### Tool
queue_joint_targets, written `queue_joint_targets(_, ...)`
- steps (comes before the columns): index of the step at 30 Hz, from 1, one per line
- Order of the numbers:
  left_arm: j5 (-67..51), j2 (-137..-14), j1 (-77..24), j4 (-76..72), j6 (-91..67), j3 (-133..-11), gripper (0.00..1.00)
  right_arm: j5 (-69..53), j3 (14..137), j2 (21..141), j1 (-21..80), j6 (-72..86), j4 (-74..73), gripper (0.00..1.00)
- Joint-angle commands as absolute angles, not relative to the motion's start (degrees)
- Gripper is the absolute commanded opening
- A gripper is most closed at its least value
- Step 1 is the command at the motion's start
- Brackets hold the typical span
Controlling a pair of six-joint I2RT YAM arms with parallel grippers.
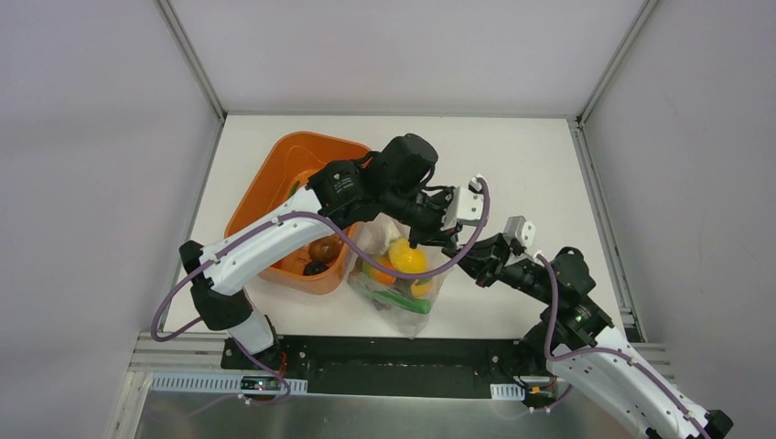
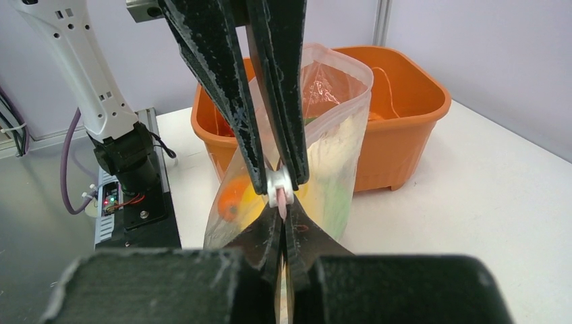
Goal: Place the food in the zip-top bag and seal the zipper
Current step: Zip the zipper food storage bag at the center of the board.
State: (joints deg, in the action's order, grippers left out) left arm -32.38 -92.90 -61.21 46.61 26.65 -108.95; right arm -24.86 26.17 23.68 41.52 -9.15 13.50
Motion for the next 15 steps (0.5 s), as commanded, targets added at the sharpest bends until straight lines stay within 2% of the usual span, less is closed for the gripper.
queue_joint_targets(1,-29.2,-91.8,-61.8,49.5,27.5,-109.9,0.0,-23.0,25.8,21.4,41.5,-10.5,17.7,0.0)
queue_joint_targets(15,-21.5,-86.9,-61.8,49.1,29.2,-104.1,0.0,-24.7,26.2,20.4,41.5,-10.1,17.9,0.0)
